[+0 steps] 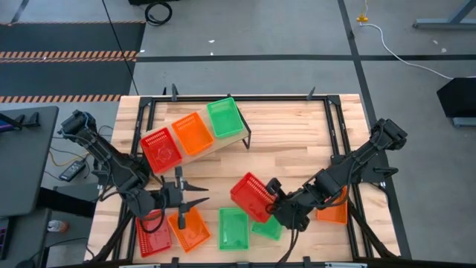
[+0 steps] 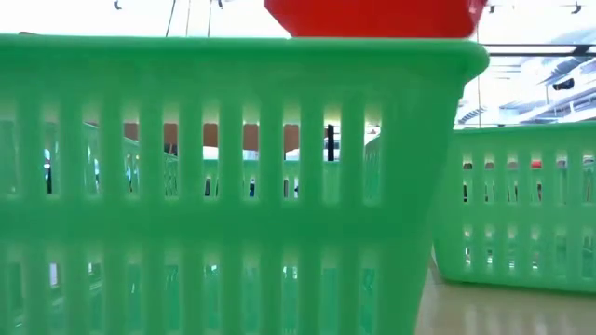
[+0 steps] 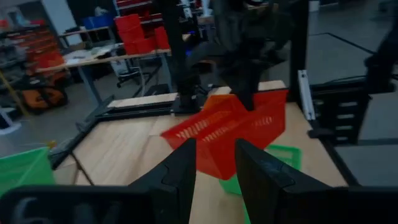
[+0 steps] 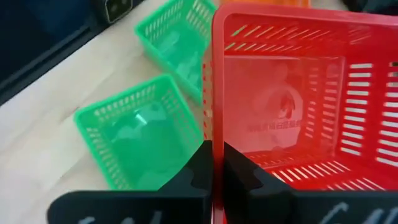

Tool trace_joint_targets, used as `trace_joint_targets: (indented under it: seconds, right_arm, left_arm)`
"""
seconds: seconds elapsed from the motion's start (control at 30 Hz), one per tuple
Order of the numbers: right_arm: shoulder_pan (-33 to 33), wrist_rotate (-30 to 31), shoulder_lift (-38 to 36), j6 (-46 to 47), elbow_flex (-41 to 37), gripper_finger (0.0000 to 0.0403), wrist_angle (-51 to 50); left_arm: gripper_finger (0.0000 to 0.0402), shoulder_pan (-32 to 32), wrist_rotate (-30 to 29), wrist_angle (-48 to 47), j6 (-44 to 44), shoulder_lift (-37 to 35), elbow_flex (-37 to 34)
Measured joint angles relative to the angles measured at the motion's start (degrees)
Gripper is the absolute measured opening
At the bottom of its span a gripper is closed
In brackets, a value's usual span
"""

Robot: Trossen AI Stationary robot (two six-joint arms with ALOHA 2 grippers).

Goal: Stack baskets on shelf by color
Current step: Stack the top red bin on the red bin on the shelf

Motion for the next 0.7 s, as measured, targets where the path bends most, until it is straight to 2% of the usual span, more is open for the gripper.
trace_joint_targets:
  seconds: [0.1,0.3,0.43,0.6,0.7]
  right_arm:
    - [-0.07,-2.62,0.00,-2.58,0.00,0.0015,3.97]
    - [0.02,-15.38,0.00,-6.05,0.00,0.0015,14.31]
    - [0.00,-21.55,0.00,-6.84,0.00,0.0015,17.62]
    - [0.02,-25.02,0.00,-7.62,-0.03,0.0014,20.03]
    - [0.00,-26.21,0.00,-9.10,-0.03,0.0014,22.05]
  left_arm:
    - [0.0117,0.70,3.90,0.64,4.15,0.02,0.00]
    - [0.0117,3.23,18.22,4.28,16.18,0.02,0.02]
    - [0.0121,6.42,25.60,4.26,16.28,0.02,0.02]
    - [0.0146,11.16,42.81,5.53,12.62,0.64,0.02]
    - [0.0162,13.87,50.14,8.06,11.44,2.31,0.04]
